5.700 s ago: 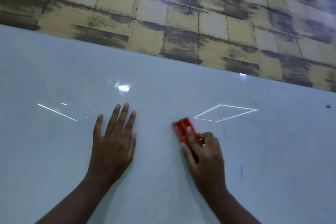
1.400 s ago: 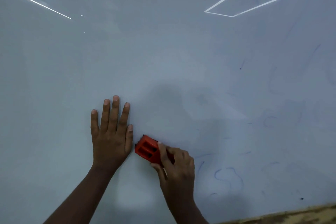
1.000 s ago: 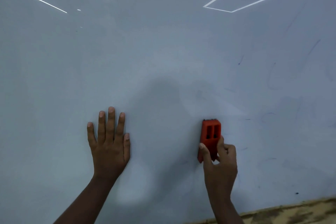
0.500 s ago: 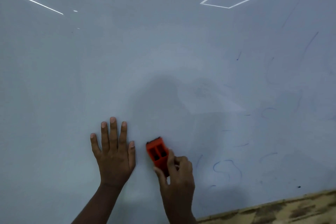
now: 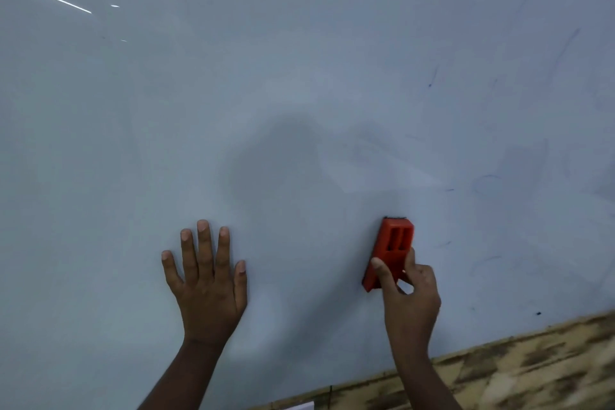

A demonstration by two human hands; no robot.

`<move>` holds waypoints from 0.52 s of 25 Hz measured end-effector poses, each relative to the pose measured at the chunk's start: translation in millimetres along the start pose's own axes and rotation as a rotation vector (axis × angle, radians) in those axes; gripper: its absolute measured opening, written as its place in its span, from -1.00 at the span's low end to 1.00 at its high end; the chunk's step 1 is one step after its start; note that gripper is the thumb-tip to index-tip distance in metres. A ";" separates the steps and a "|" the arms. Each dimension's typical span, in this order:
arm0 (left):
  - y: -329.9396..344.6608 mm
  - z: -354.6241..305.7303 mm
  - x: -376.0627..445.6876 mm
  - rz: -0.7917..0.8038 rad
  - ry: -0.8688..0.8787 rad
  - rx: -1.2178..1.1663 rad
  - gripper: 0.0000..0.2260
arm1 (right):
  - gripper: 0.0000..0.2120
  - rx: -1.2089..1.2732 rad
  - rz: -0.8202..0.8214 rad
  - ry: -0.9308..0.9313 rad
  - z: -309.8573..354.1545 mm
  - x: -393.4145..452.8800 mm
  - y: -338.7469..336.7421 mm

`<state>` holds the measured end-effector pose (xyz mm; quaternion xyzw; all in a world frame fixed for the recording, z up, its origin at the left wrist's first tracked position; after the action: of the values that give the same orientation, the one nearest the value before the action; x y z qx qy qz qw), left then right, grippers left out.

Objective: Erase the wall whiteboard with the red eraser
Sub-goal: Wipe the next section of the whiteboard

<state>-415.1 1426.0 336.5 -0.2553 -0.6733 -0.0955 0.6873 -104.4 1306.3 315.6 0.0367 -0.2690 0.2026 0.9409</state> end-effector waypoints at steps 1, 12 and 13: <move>0.7 -0.3 -1.2 0.002 -0.005 -0.001 -0.42 | -0.32 0.035 -0.025 0.058 -9.6 -1.9 -2.2; 4.2 -2.5 -15.7 0.040 0.002 0.001 -0.36 | -0.38 -0.197 0.112 -0.204 7.0 -91.5 59.0; 4.8 -1.9 -17.8 0.045 0.005 0.002 -0.37 | -0.39 -0.272 0.148 -0.292 2.0 -109.5 68.7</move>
<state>-412.5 1425.4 318.2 -0.2694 -0.6659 -0.0799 0.6911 -217.5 1329.3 257.5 -0.0815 -0.4293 0.2256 0.8707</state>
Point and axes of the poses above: each hand's wrist, its own x-axis towards the middle knuckle, its own y-axis out of the palm, z = x × y, the point moved 7 cm from there along x, towards the middle knuckle, and after that the axes turned 2 degrees about -z, right-handed, at the moved point
